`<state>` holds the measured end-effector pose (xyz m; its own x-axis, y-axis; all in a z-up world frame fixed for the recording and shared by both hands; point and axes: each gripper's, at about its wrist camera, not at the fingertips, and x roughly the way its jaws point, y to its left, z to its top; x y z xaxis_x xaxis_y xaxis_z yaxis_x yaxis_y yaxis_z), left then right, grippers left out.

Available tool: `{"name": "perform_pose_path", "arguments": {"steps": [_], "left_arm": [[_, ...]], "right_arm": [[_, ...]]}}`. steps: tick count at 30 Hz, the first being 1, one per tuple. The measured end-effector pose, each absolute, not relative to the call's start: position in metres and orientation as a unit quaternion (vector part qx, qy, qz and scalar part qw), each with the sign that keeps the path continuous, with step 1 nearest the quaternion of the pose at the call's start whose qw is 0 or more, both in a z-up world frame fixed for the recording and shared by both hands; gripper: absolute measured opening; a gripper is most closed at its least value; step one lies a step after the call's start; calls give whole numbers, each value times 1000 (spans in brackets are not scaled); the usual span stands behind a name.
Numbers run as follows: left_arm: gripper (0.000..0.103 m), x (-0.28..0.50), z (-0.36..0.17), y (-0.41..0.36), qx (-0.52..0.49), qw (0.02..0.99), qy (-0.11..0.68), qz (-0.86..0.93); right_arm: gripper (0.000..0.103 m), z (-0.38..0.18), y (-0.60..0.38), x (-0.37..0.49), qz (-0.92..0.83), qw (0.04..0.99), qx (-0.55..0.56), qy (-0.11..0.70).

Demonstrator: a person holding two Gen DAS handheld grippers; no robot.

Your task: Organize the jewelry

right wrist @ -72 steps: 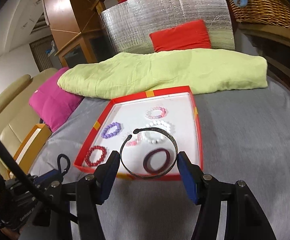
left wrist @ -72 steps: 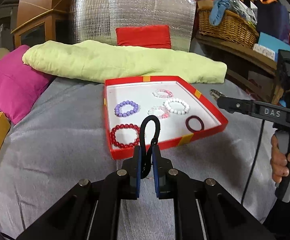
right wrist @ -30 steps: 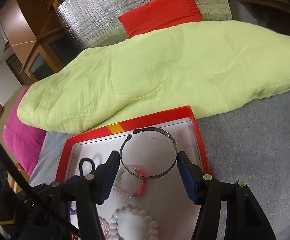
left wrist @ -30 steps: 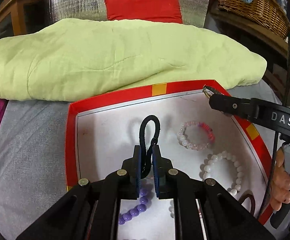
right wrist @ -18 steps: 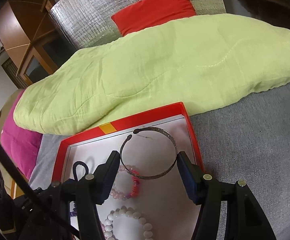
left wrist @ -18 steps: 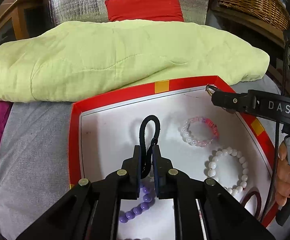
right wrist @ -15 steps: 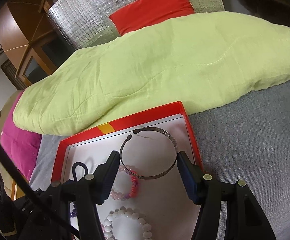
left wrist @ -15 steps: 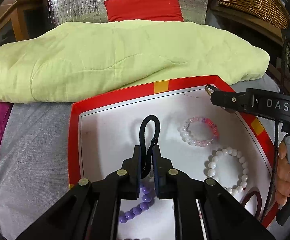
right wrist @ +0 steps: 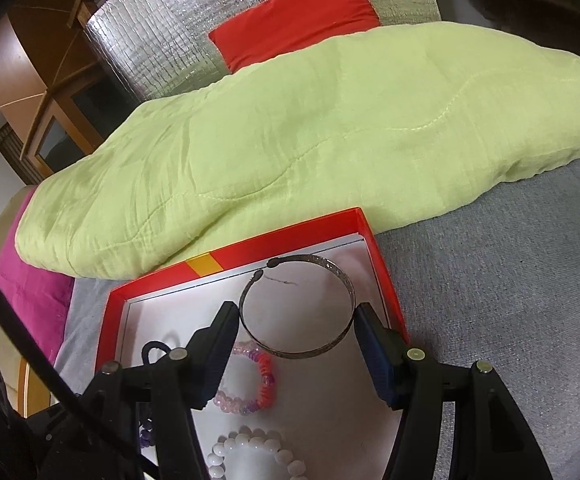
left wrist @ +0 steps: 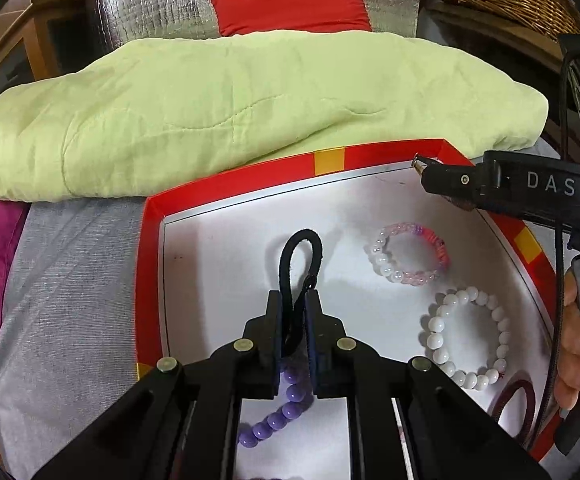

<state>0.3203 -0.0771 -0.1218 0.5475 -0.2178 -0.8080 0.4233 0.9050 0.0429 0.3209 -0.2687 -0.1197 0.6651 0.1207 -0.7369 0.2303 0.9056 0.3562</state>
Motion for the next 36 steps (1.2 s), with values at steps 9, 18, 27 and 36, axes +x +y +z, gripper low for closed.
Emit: {"name": "perform_pose_path", "arguments": {"steps": [9,18,27,36], "left_arm": [[46,313,-118,-75,128,878,431,-162],[64,284,-94,-65,140,893,405,-140],[74,247,-68,-53,147,907,371,-133],[77,225,-35,-41,123,921,348,-124]], "right_arm": [[66,-118,-271,320,-28,888,224,400],[66,-105,-271,298,-26,893,214,396],[66,-77,-269,255,-35,900,217,375],[69,-50,-253,197,-39,917,171,358]]}}
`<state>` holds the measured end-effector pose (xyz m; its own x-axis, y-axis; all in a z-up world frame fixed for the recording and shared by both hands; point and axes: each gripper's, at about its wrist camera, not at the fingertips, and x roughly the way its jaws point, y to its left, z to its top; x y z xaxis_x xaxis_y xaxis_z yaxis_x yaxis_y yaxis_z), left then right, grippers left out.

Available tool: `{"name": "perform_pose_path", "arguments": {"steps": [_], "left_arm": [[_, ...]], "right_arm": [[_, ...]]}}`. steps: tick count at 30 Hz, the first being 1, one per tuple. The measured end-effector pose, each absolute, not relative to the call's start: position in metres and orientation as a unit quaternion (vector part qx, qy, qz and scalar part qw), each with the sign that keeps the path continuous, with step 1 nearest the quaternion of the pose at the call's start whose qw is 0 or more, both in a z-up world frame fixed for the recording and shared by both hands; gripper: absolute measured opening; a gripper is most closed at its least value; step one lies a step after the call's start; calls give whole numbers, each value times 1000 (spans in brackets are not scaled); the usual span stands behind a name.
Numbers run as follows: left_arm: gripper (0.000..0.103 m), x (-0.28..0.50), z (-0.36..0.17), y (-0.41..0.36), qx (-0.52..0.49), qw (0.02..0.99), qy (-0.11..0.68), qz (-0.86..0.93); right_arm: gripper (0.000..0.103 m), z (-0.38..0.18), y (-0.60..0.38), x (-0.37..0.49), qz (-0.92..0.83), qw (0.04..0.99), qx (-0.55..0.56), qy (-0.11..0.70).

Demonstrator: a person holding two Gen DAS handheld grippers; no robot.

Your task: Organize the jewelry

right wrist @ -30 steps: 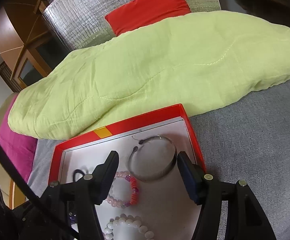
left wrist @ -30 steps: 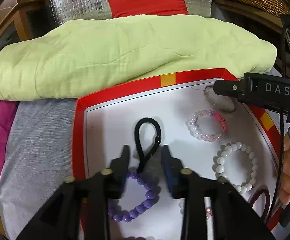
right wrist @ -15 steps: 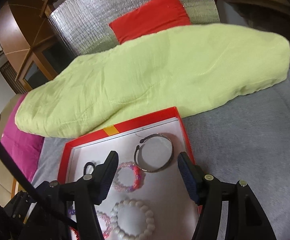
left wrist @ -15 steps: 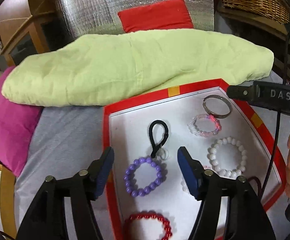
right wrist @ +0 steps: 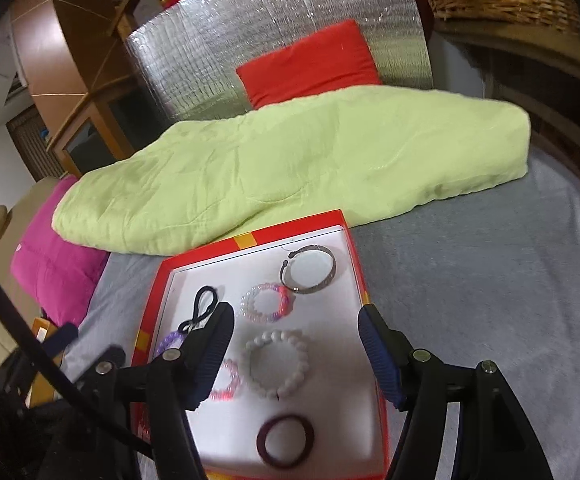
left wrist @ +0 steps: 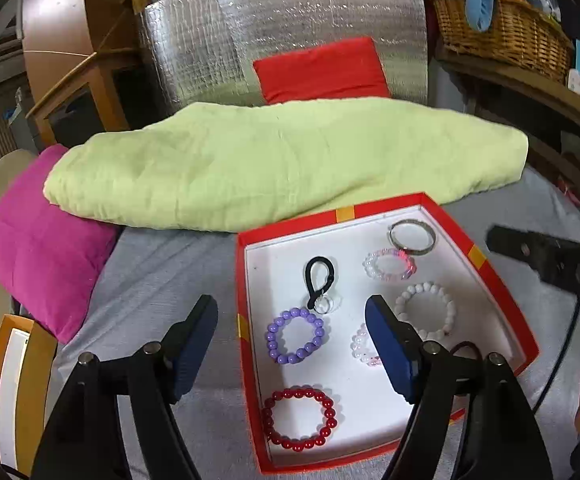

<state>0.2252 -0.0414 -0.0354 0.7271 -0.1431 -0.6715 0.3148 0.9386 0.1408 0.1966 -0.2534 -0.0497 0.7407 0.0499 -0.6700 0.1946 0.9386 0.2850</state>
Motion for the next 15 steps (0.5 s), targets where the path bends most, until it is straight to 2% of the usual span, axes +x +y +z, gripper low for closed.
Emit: {"name": "perform_pose_path", "arguments": {"steps": [15], "left_arm": [[80,187,-7,-35,133,932,322,-100]], "right_arm": [[69,-14,-230,110,-47,944,92,315]]}}
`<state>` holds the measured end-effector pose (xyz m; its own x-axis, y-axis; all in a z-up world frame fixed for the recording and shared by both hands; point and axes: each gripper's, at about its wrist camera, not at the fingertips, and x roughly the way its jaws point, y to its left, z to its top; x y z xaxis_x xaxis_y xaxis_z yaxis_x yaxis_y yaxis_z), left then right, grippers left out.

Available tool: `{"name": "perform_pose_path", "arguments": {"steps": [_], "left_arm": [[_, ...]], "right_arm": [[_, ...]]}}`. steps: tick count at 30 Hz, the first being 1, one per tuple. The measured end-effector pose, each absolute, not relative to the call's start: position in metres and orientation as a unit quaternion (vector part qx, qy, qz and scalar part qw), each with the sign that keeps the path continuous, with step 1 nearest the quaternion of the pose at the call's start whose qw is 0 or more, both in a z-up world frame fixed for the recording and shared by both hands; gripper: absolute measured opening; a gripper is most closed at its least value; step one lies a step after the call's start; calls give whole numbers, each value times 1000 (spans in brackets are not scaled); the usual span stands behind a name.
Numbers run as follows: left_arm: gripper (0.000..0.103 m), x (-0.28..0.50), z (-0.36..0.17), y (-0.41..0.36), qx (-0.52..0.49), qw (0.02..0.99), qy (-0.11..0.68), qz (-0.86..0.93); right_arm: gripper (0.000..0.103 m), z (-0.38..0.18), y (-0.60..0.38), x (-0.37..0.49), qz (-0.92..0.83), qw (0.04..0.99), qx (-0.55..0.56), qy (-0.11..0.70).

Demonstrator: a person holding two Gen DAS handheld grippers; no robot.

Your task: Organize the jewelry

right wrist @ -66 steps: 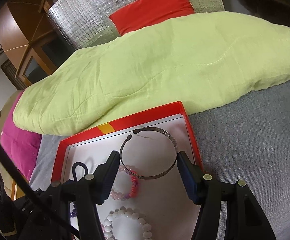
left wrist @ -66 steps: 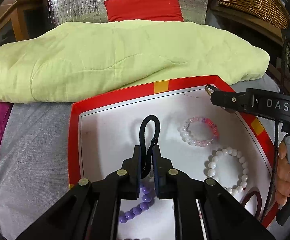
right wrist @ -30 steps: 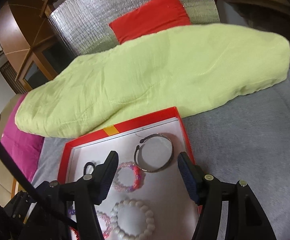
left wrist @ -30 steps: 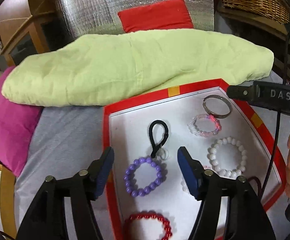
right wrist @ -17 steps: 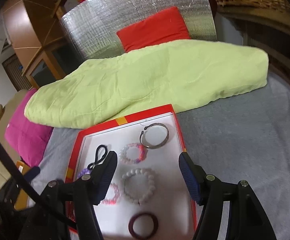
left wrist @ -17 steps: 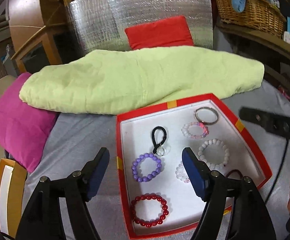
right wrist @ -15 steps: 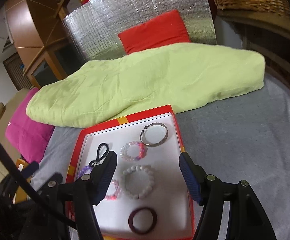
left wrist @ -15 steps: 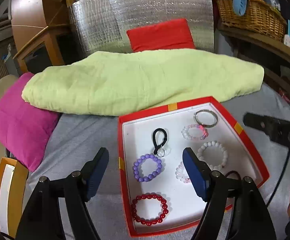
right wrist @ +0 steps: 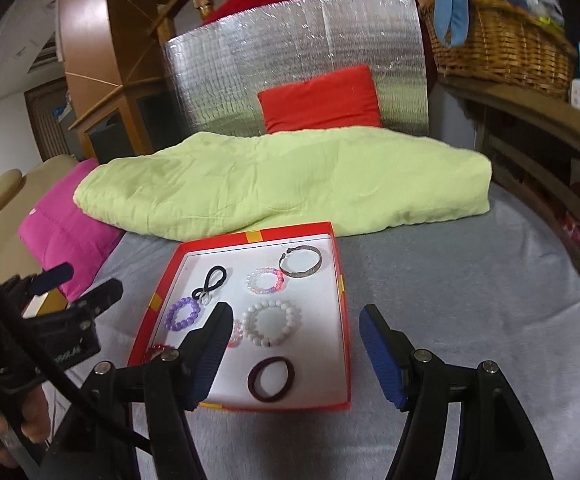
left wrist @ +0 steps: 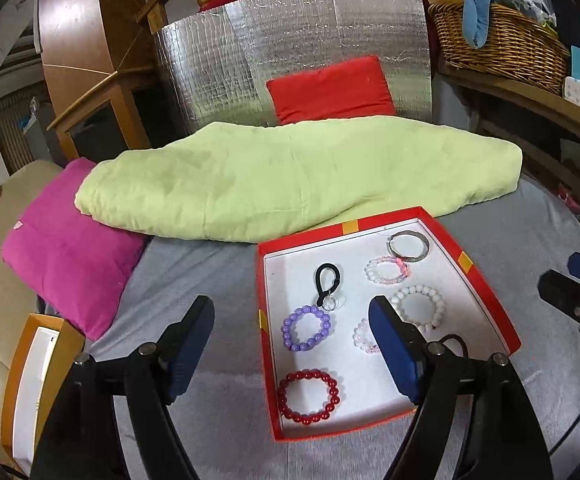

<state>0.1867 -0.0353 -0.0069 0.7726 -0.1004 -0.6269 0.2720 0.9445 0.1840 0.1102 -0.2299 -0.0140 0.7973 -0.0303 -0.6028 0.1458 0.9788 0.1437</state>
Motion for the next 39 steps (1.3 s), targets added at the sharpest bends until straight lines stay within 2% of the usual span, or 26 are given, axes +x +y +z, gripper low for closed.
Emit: {"name": "perform_pose_path", "arguments": {"steps": [17,39], "left_arm": [[84,140,3,-14,126,939,313,-71],[84,86,-8,11,106,946,299,-65]], "right_arm": [[71,1,-202,40,-42,959,35,277],[74,-30,-182,4,-28,951,22,306]]}}
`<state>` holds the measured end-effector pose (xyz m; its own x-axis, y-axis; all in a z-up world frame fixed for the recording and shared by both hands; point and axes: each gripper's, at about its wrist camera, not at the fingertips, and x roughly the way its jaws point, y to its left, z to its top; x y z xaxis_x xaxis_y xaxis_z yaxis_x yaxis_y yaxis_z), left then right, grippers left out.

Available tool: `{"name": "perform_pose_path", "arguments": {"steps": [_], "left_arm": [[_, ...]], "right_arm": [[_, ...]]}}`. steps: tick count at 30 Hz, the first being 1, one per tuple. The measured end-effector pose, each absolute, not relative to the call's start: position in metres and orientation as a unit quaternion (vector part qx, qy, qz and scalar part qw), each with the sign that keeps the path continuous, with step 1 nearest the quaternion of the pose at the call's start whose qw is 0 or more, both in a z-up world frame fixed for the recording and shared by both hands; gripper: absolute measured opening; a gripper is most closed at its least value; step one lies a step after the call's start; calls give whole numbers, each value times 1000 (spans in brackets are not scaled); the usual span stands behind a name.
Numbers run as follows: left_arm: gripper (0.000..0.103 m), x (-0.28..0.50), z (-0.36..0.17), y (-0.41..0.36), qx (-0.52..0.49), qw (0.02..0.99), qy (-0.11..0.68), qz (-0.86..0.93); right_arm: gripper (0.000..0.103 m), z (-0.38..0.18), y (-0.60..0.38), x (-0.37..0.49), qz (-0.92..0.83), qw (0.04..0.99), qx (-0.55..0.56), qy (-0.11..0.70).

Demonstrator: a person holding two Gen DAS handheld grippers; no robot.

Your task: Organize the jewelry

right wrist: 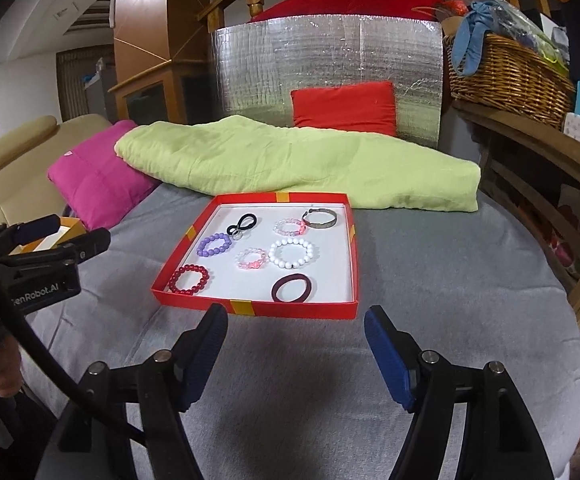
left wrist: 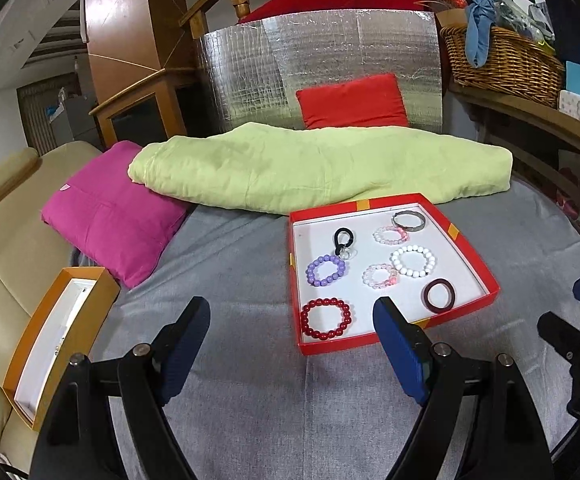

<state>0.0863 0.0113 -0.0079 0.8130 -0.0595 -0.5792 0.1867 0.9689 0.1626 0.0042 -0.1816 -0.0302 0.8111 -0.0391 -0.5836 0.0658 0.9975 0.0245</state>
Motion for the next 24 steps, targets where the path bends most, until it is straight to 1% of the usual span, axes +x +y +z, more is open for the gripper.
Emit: {"name": "perform_pose_path", "arguments": {"steps": [14,24], "left_arm": [[84,89,-13,10,106,944,307,-63],[84,90,-14,11,106,944,308,-60]], "right_arm": [[74,-22,-196,3,-45,957,58,282],[74,-22,-194,4,-46,957,55,280]]}}
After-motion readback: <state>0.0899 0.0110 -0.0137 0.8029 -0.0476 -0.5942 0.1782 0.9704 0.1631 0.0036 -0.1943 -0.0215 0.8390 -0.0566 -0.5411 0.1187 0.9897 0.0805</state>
